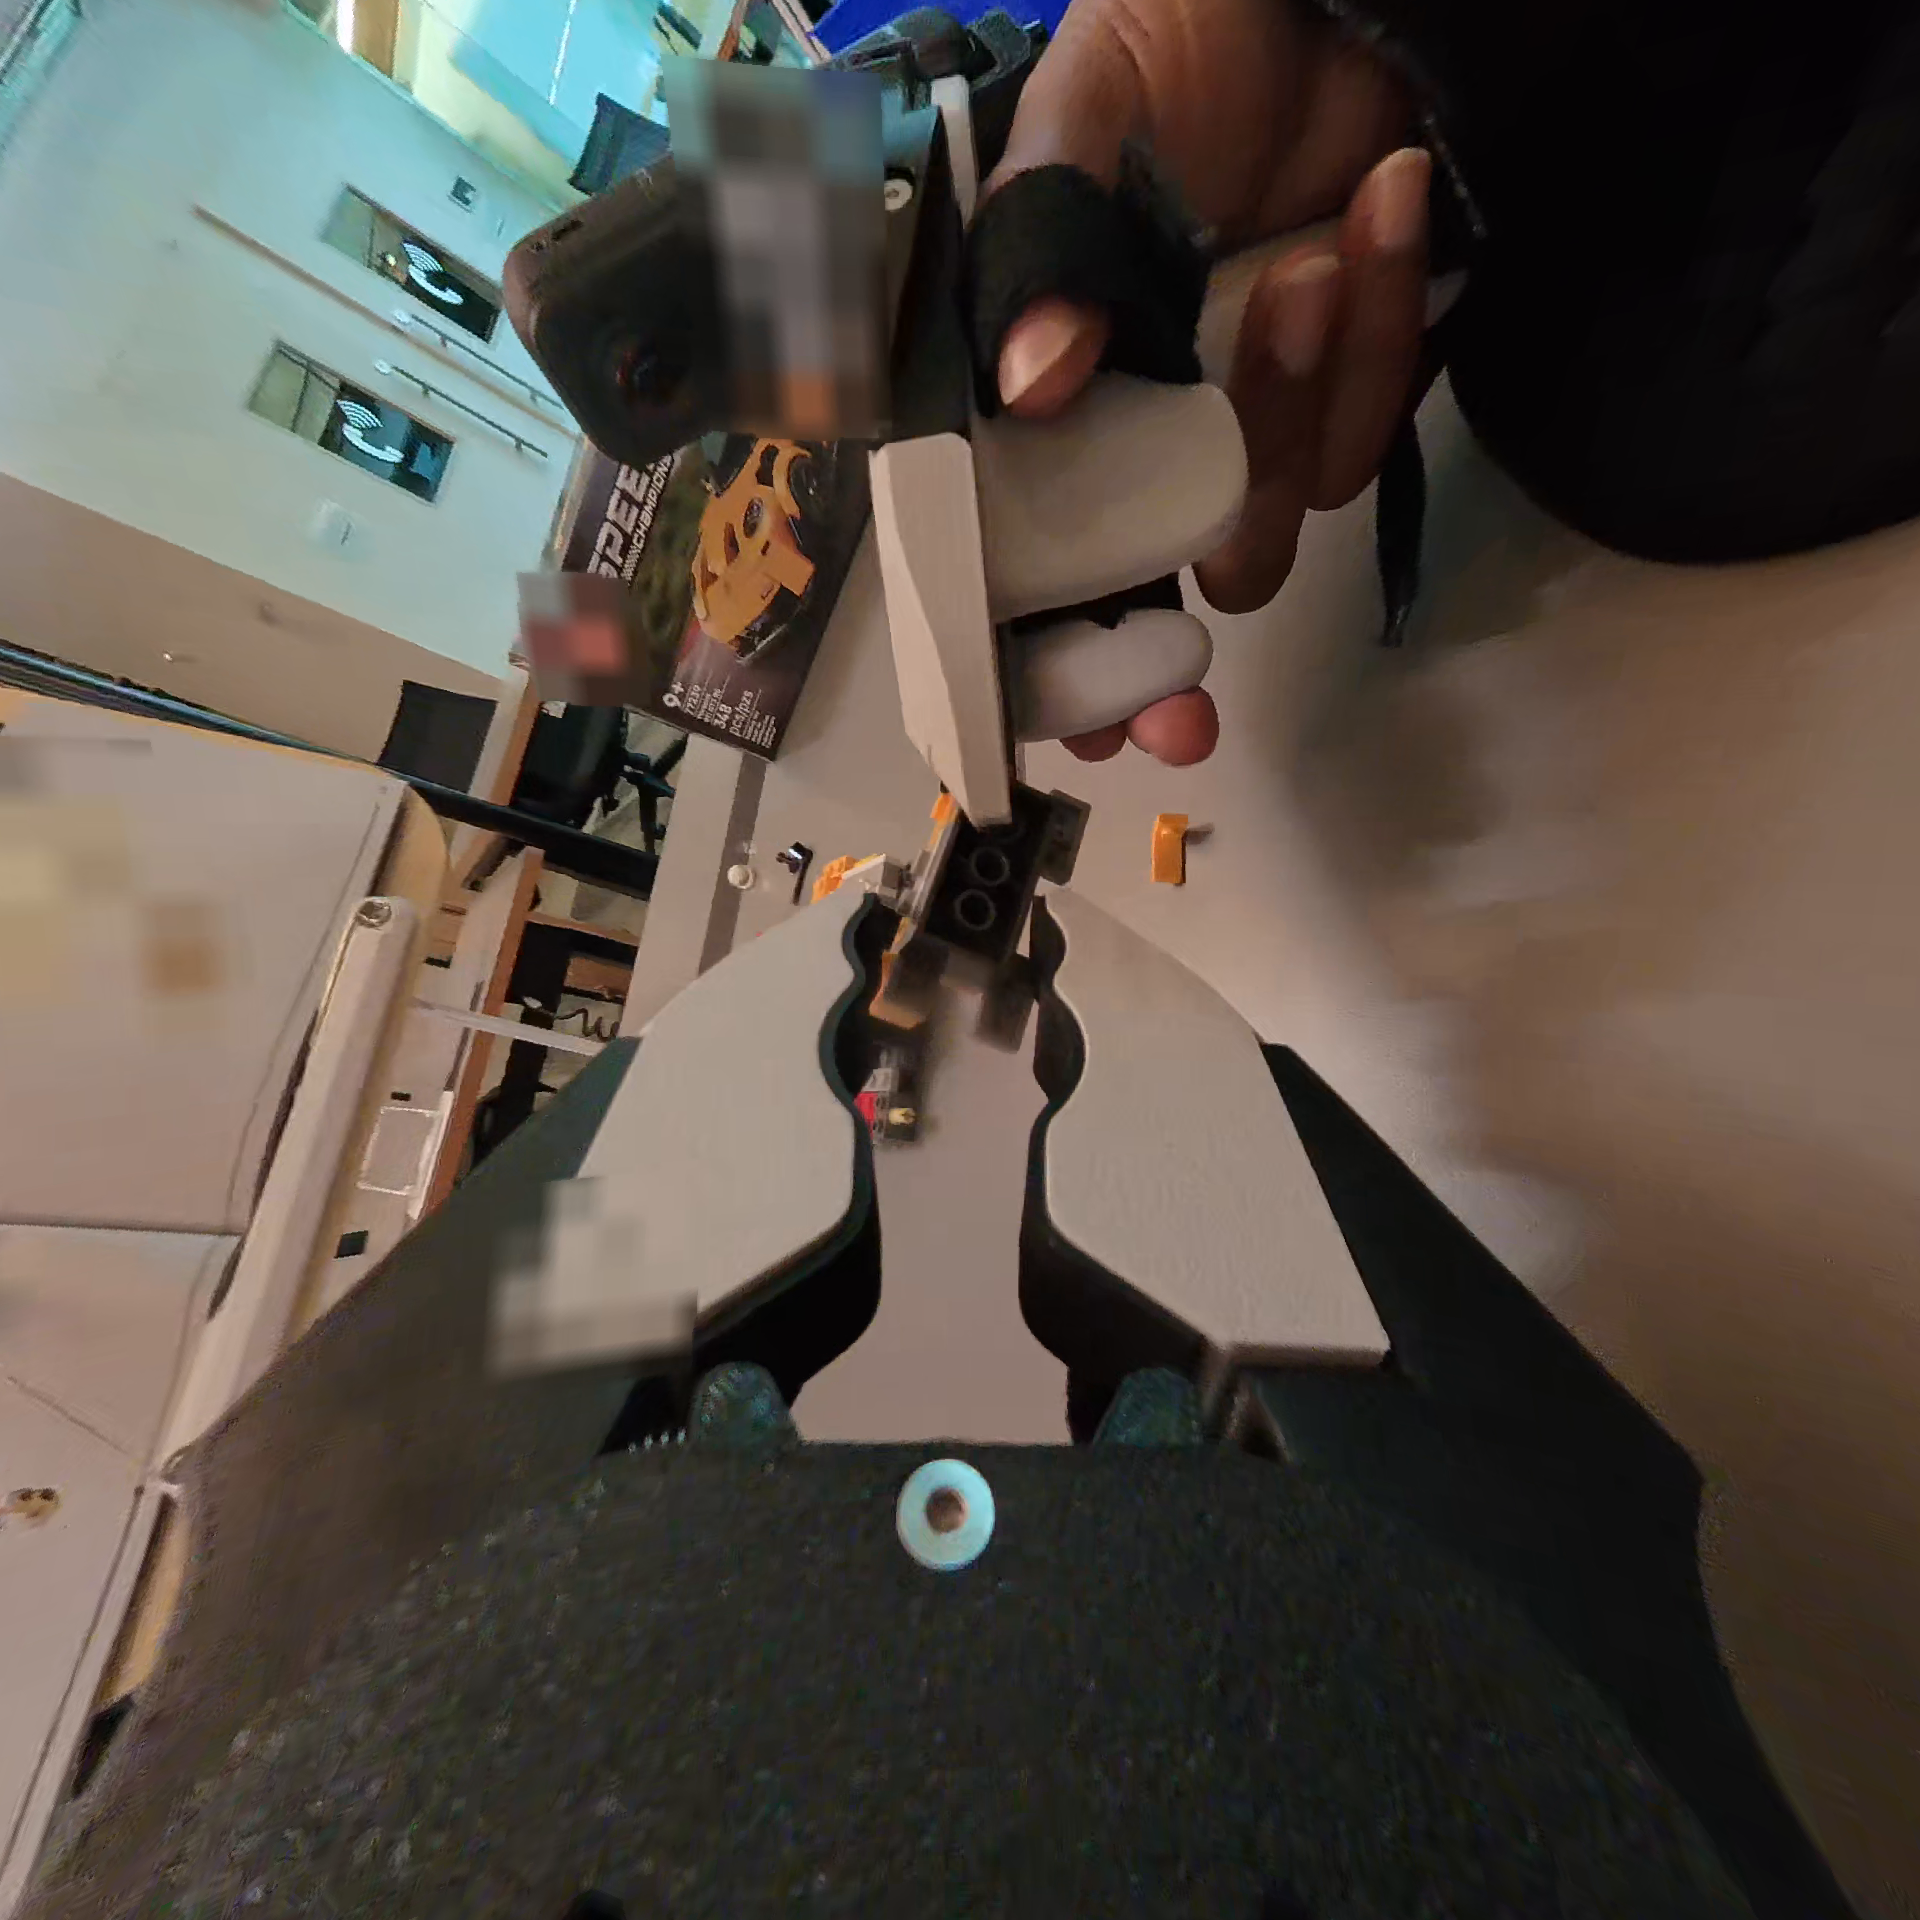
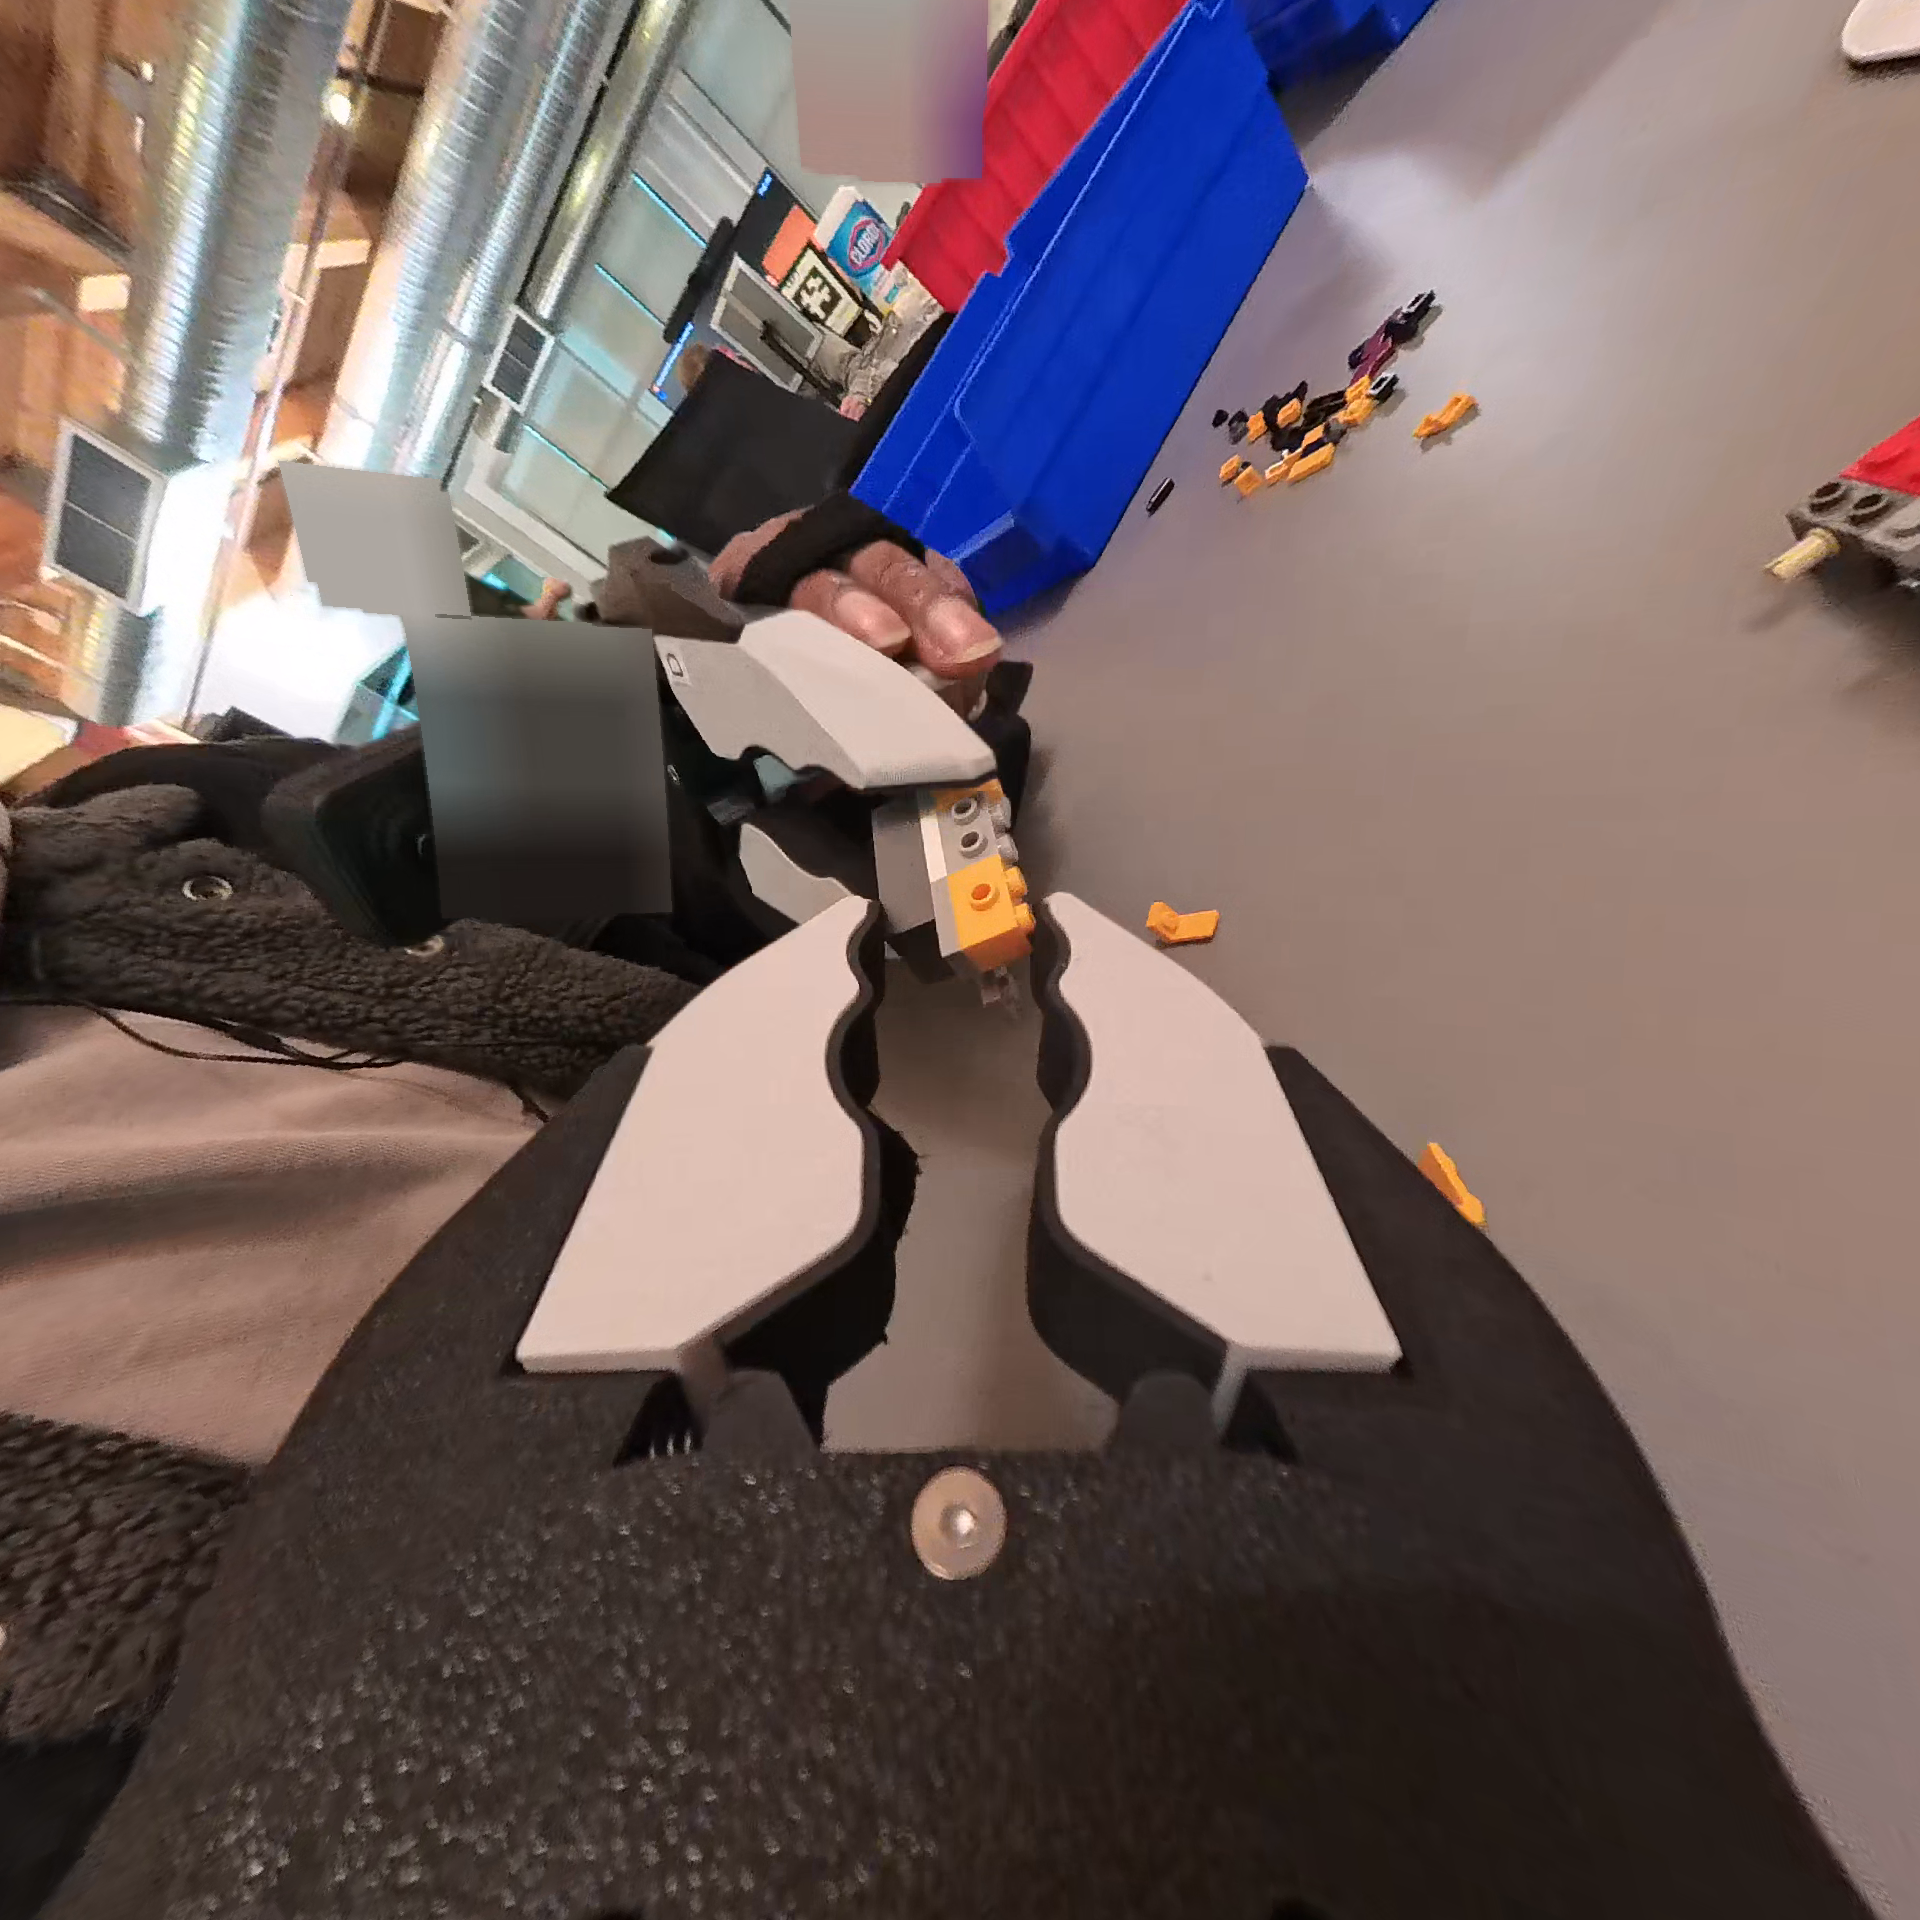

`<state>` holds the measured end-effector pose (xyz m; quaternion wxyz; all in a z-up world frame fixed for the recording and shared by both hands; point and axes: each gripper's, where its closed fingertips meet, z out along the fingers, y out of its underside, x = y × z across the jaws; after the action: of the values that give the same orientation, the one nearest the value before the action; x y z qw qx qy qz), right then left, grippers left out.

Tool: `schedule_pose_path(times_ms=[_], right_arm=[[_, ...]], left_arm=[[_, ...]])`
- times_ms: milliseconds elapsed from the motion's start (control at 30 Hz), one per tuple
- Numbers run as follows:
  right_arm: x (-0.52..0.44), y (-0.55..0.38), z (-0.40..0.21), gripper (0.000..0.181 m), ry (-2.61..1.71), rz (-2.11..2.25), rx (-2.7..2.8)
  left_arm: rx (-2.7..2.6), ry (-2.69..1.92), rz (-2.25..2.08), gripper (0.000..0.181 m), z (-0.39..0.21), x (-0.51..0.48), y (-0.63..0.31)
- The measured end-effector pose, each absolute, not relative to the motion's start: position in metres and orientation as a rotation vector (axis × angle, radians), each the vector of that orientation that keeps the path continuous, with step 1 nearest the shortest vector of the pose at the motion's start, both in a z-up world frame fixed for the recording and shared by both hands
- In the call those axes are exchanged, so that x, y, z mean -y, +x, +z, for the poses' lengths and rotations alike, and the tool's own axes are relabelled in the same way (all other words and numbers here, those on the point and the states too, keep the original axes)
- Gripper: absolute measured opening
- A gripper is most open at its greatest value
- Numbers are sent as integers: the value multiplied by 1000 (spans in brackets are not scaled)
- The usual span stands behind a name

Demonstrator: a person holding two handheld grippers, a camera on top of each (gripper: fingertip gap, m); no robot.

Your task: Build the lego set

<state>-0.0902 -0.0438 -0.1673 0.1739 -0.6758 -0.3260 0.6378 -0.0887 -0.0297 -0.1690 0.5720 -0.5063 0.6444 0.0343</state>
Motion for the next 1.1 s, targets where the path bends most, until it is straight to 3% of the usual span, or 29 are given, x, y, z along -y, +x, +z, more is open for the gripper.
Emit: schedule_pose_path(times_ms=[167, 400, 833, 1100], right_arm=[[33, -81, -160, 33, -1817, 1672, 973], [8, -40, -206, 29, -1821, 848, 1371], [47, -68, -232, 26, -1754, 773, 1664], [39, -64, -230, 24, -1773, 763, 1611]], left_arm=[[-1469, -1367, -194, 26, -178, 31, -92], [-1320, -1887, -879, 23, -212, 42, -98], [-1451, -1994, -819, 22, -247, 53, -96], [-1500, -1943, -774, 34, -241, 53, -102]])
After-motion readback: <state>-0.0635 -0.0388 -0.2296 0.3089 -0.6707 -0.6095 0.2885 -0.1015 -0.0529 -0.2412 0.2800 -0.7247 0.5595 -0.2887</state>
